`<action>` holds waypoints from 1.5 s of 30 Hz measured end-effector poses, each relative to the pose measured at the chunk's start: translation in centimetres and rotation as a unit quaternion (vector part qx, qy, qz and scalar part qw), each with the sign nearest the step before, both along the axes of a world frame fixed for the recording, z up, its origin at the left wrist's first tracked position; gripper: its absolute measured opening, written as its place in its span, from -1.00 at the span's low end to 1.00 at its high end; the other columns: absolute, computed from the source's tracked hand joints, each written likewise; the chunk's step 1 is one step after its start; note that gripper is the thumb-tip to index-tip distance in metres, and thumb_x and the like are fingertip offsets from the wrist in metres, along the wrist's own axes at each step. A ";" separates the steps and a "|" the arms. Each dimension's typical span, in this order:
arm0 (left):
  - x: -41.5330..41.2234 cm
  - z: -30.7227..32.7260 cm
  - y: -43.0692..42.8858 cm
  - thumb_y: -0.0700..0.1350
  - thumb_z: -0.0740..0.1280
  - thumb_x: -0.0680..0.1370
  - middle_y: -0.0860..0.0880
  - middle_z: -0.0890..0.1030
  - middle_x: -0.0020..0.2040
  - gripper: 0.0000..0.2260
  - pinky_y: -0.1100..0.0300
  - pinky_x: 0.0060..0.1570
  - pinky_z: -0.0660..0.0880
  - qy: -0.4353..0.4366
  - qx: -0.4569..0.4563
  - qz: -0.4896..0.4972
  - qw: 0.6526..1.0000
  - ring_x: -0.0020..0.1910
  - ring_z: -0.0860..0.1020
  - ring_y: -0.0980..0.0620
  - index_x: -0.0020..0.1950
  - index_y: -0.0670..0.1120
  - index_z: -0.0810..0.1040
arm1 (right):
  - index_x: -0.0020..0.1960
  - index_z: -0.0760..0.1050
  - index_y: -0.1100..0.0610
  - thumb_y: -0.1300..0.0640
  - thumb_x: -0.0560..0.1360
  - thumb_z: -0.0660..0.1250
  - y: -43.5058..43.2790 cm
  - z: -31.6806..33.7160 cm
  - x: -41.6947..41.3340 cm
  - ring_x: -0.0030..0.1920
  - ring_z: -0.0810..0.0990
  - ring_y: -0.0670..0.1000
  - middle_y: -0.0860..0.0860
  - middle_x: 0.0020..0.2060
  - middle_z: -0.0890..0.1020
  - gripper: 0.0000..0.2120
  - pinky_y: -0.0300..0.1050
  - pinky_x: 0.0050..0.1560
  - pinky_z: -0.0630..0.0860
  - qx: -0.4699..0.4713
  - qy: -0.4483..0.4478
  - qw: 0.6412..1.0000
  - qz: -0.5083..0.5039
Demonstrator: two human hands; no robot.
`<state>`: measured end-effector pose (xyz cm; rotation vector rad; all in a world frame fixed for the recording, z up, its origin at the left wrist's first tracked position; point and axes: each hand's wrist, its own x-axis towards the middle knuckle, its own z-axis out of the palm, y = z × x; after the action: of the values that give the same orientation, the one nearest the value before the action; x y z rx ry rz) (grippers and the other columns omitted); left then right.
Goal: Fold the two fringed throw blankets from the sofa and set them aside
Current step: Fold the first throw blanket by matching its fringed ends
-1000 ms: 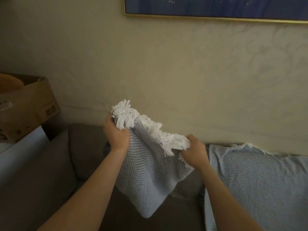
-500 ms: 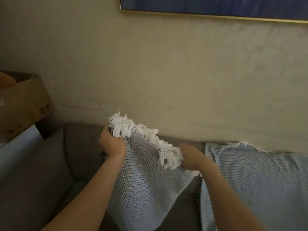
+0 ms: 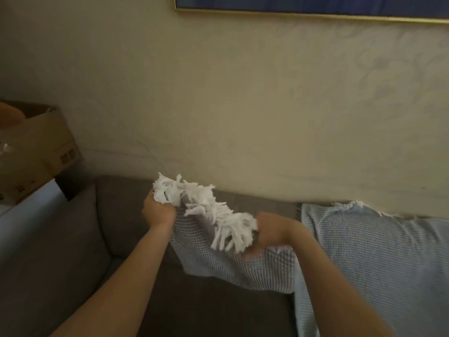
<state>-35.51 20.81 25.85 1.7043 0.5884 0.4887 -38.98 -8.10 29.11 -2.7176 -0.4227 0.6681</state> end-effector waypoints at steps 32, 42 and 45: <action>-2.8 -1.0 -1.9 0.13 0.66 0.32 0.12 0.36 0.62 -0.05 -0.21 0.52 0.39 0.092 0.210 -0.504 0.833 0.60 0.36 -0.01 0.62 0.31 0.26 | -0.39 0.45 0.02 0.14 0.26 0.29 3.4 4.7 0.0 -0.38 0.52 0.10 -0.05 -0.48 0.51 -0.94 -0.05 -0.41 0.44 0.102 -0.253 0.958 -0.093; -4.9 -0.2 -6.1 0.06 0.25 0.46 0.10 0.70 -0.09 -0.76 -0.10 -0.04 0.66 -0.007 0.258 -0.395 0.882 -0.07 0.68 -0.02 0.03 0.12 0.64 | -0.34 0.45 0.10 0.19 0.34 0.34 2.7 6.3 -0.8 -0.37 0.60 0.08 -0.02 -0.44 0.57 -0.89 -0.13 -0.43 0.50 0.007 -0.306 0.949 -0.074; -5.0 0.1 -6.3 -0.06 0.26 0.53 0.13 0.70 -0.05 -0.76 -0.10 0.04 0.65 -0.024 0.253 -0.411 0.876 -0.04 0.68 0.01 0.13 0.16 0.62 | -0.30 0.48 0.07 0.12 0.37 0.39 2.1 6.2 -0.5 -0.35 0.61 0.07 -0.04 -0.41 0.58 -0.88 -0.06 -0.37 0.60 -0.019 -0.328 0.941 -0.079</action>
<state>-40.51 14.53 25.99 2.2266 -0.3674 0.0532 -39.49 -5.97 35.26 -2.9125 -0.3274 -0.3004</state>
